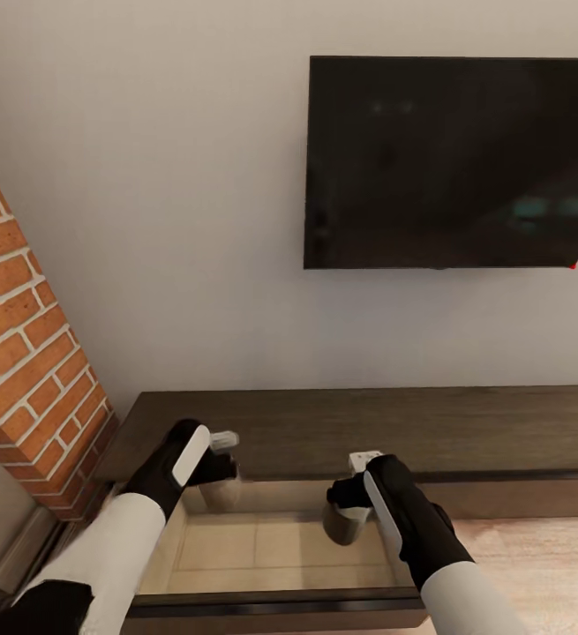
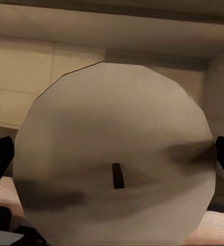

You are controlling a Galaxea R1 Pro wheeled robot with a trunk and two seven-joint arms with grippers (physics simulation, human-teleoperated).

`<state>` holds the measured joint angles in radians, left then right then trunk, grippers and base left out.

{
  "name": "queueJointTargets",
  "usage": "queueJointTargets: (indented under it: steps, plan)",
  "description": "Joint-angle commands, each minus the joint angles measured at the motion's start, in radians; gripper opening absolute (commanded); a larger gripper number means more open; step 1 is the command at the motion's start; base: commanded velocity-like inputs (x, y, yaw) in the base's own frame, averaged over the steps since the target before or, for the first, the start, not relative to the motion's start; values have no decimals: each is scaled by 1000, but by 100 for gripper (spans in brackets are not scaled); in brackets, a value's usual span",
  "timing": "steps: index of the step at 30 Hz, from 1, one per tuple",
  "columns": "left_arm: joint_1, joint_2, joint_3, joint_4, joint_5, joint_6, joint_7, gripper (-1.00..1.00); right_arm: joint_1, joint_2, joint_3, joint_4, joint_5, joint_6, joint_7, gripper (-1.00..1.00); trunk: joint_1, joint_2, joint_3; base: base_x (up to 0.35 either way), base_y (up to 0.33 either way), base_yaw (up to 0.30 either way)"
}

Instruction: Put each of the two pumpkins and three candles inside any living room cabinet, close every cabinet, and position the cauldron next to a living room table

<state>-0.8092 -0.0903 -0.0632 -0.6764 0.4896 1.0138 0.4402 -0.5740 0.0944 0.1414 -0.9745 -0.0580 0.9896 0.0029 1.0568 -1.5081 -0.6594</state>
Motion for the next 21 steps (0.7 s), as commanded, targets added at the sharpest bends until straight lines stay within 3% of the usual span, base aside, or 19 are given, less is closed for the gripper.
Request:
queueJointTargets:
  steps: [1,5,9,21]
  plan:
    - [-1,-4,-3,7,2,-1,23,-100,0,2,9,3,2,2,1,-100,0,0,0,0,0,0]
    - [-1,-13,-10,127,0,-26,55,-100,-1,11,52,12,-1,4,5,-100,0,0,0,0,0,0]
    - [-1,-9,-13,241,-4,-115,60,-100,0,14,66,22,0,-4,10,-100,0,0,0,0,0,0]
    - [0,1,-15,267,-3,-152,52,-100,0,15,92,61,2,-59,11,-100,0,0,0,0,0,29]
